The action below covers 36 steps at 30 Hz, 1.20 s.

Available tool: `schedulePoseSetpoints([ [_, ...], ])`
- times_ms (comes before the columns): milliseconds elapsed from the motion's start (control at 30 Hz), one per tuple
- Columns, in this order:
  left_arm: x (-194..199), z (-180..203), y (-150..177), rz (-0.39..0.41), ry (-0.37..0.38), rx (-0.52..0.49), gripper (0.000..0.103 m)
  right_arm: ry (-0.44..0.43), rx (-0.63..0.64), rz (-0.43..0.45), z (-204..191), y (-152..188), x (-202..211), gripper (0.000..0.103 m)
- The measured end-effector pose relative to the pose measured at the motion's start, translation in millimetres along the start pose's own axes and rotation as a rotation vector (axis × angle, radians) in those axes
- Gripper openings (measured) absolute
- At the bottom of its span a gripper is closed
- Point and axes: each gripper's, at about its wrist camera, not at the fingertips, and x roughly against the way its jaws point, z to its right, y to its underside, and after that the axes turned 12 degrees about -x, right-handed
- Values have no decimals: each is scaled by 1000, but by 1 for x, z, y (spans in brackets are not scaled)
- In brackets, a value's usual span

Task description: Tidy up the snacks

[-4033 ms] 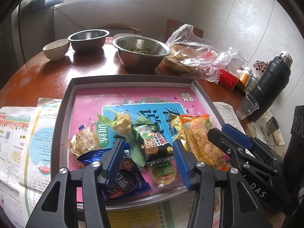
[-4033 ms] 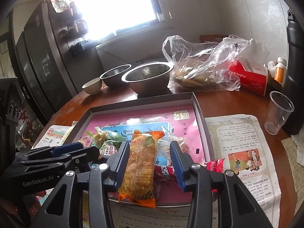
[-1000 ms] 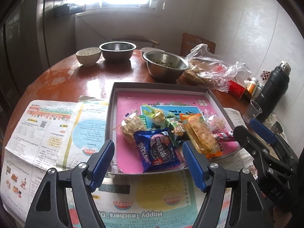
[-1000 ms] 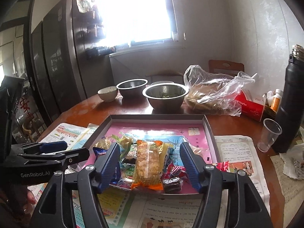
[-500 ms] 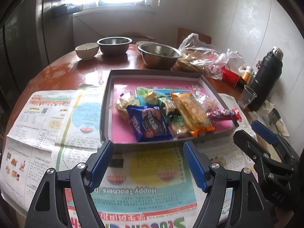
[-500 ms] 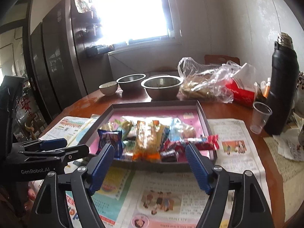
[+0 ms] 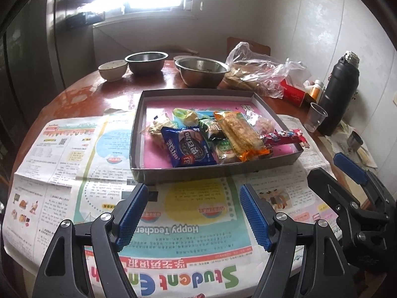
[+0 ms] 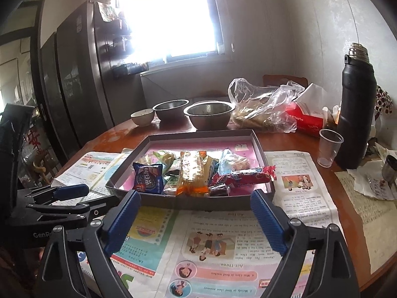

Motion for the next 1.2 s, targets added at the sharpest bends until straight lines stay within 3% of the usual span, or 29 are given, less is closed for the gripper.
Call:
schedulePoseSetpoints([
  [567,10,9,35,-36,-25,-33,78,8,-13,-21,-5,25,14,91],
  [1200,13,6,55,-40,-38,2,78,51,10,-73,-6,54,12,93],
])
